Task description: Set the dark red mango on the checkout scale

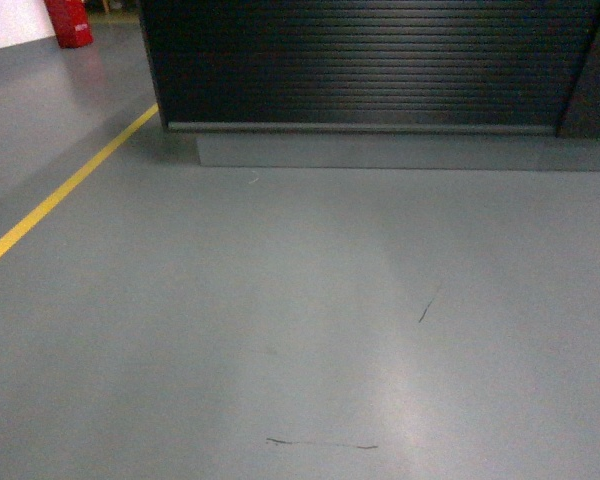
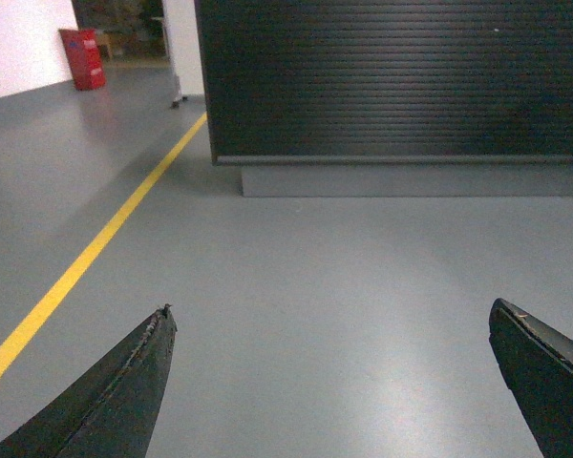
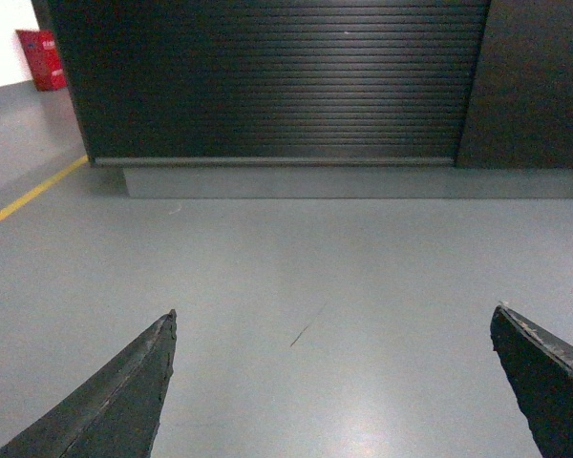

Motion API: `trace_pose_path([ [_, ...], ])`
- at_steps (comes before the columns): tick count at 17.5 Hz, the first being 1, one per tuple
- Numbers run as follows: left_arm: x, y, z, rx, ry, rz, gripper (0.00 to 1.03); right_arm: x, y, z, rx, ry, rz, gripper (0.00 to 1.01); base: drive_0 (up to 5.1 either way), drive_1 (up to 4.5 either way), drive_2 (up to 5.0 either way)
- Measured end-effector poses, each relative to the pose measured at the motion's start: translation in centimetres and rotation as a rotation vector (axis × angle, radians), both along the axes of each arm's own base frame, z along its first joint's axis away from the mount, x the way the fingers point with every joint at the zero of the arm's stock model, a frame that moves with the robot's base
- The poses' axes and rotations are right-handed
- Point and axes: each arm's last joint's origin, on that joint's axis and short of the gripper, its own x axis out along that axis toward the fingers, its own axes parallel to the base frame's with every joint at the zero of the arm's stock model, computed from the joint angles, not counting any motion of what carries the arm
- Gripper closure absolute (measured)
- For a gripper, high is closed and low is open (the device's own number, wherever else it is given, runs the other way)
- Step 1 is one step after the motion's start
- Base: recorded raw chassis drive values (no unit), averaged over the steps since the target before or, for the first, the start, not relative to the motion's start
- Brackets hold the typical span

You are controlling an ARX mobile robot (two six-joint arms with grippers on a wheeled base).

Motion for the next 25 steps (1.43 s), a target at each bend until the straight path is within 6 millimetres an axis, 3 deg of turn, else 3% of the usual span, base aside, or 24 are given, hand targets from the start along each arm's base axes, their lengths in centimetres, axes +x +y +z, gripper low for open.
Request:
trace_pose_path([
  [25, 0.00, 0.00, -0.01, 0.000, 0.002, 0.000, 0.05, 0.00, 0.00, 0.00, 0.000, 0.000, 0.000, 0.03, 0.0, 4.29, -4.4],
])
